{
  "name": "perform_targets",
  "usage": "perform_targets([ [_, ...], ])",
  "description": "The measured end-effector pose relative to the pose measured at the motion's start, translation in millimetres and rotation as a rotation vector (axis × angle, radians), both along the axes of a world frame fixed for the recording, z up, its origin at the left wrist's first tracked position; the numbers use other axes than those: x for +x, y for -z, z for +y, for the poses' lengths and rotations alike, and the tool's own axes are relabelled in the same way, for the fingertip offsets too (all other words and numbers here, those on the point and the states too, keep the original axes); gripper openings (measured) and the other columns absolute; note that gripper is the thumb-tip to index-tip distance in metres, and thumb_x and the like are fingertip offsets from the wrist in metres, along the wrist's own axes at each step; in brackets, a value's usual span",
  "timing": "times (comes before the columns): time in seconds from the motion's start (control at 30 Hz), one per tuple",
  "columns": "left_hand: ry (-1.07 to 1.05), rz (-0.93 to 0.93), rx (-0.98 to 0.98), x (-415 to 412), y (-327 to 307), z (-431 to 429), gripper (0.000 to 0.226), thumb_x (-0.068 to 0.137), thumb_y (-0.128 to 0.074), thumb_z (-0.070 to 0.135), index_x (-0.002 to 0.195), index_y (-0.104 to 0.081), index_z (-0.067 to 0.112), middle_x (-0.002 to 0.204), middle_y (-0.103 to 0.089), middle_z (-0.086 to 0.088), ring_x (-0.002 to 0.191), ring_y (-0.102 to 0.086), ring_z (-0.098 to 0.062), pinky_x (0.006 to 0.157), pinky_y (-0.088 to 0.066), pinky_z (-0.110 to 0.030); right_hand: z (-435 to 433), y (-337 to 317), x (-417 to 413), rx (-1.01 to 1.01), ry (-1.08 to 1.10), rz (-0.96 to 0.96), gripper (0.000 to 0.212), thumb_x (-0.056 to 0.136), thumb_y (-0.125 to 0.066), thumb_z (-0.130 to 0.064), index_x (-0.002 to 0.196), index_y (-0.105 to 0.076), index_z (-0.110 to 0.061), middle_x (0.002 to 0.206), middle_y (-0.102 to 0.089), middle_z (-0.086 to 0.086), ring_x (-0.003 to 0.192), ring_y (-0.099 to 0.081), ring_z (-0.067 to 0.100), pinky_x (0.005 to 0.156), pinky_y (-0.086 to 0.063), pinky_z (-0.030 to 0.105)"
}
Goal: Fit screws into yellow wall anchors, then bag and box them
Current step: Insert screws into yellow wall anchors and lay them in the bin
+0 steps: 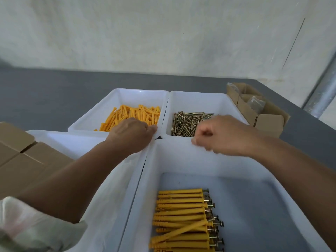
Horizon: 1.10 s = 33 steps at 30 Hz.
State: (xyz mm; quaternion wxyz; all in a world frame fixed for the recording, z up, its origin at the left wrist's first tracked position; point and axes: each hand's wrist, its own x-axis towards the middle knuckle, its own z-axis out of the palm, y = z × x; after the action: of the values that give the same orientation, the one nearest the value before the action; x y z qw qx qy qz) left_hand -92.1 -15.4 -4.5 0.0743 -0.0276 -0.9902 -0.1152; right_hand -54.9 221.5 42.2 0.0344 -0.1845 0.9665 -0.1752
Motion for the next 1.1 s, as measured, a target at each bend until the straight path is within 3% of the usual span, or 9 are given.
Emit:
perform_targets([
  [0.1, -0.003, -0.017, -0.019, 0, 0, 1, 0.051, 0.101, -0.028, 0.052, 0.079, -0.06, 0.019, 0.078, -0.041, 0.006, 0.083, -0.046, -0.017, 0.072, -0.034, -0.032, 10, 13, -19, -0.135, 0.152, 0.13, 0.036, 0.096, -0.054, -0.043, 0.069, -0.057, -0.019, 0.06, -0.053, -0.007, 0.058, -0.048, 0.011, 0.052, -0.032, 0.026],
  [0.23, 0.002, -0.033, -0.033, 0, 1, 1, 0.051, 0.101, -0.026, 0.052, 0.089, -0.064, 0.019, 0.083, -0.042, 0.005, 0.089, -0.048, -0.018, 0.074, -0.035, -0.032, 8, 30, -38, -0.044, 0.199, 0.007, 0.047, 0.101, -0.039, -0.048, 0.07, -0.049, -0.014, 0.069, -0.053, -0.001, 0.066, -0.05, 0.015, 0.056, -0.031, 0.029],
  [0.37, -0.001, -0.044, -0.029, -1, 1, 0, 0.054, 0.101, -0.025, 0.054, 0.089, -0.064, 0.019, 0.089, -0.046, 0.001, 0.09, -0.049, -0.019, 0.076, -0.036, -0.033, -7, 30, -52, 0.138, 0.167, -0.147, 0.058, 0.103, -0.02, -0.053, 0.119, -0.063, -0.017, 0.132, -0.058, 0.006, 0.122, -0.05, 0.026, 0.094, -0.037, 0.035],
  [0.47, -0.006, -0.03, -0.044, -2, 2, 0, 0.056, 0.101, -0.026, 0.054, 0.081, -0.063, 0.016, 0.084, -0.047, 0.002, 0.083, -0.049, -0.018, 0.071, -0.034, -0.032, -15, 27, -59, 0.128, 0.198, -0.268, 0.059, 0.102, -0.02, -0.057, 0.135, -0.057, -0.027, 0.149, -0.045, 0.002, 0.136, -0.04, 0.024, 0.107, -0.029, 0.038],
  [0.6, -0.033, -0.002, -0.011, -2, 1, 2, 0.058, 0.1, -0.031, 0.053, 0.065, -0.055, 0.014, 0.074, -0.046, 0.002, 0.067, -0.045, -0.012, 0.056, -0.029, -0.03, -21, 26, -64, 0.139, 0.212, -0.331, 0.05, 0.102, -0.029, -0.052, 0.125, -0.065, -0.025, 0.139, -0.052, 0.004, 0.125, -0.047, 0.024, 0.092, -0.031, 0.033],
  [0.8, -0.095, 0.068, 0.111, -1, 0, 0, 0.05, 0.095, -0.05, 0.042, 0.057, -0.052, 0.009, 0.061, -0.049, -0.004, 0.055, -0.042, -0.013, 0.046, -0.026, -0.028, -21, 34, -71, 0.129, 0.261, -0.206, 0.036, 0.095, -0.047, -0.045, 0.079, -0.06, -0.015, 0.084, -0.055, 0.003, 0.077, -0.051, 0.018, 0.06, -0.034, 0.03],
  [0.9, -0.098, 0.142, 0.136, 1, -2, 1, 0.033, 0.092, -0.057, 0.036, 0.08, -0.073, 0.01, 0.075, -0.067, -0.005, 0.061, -0.047, -0.009, 0.048, -0.033, -0.022, -19, 34, -69, 0.037, 0.317, -0.111, 0.034, 0.09, -0.058, -0.04, 0.079, -0.063, -0.009, 0.083, -0.061, 0.005, 0.079, -0.057, 0.022, 0.061, -0.042, 0.03],
  [0.97, -0.1, 0.185, 0.175, 3, -3, 2, 0.024, 0.091, -0.059, 0.033, 0.092, -0.076, 0.015, 0.082, -0.069, 0.002, 0.066, -0.049, -0.007, 0.052, -0.034, -0.023, -16, 34, -67, -0.067, 0.337, -0.042, 0.021, 0.089, -0.063, -0.032, 0.089, -0.074, -0.013, 0.093, -0.07, 0.002, 0.089, -0.062, 0.02, 0.073, -0.048, 0.029],
  [1.1, -0.123, 0.261, 0.204, 3, -3, 1, 0.02, 0.09, -0.06, 0.029, 0.103, -0.072, 0.02, 0.1, -0.071, 0.003, 0.08, -0.051, -0.011, 0.066, -0.036, -0.024, -9, 34, -59, -0.245, 0.362, 0.087, 0.013, 0.088, -0.064, -0.017, 0.09, -0.073, -0.026, 0.097, -0.067, -0.012, 0.09, -0.057, 0.012, 0.071, -0.041, 0.022],
])
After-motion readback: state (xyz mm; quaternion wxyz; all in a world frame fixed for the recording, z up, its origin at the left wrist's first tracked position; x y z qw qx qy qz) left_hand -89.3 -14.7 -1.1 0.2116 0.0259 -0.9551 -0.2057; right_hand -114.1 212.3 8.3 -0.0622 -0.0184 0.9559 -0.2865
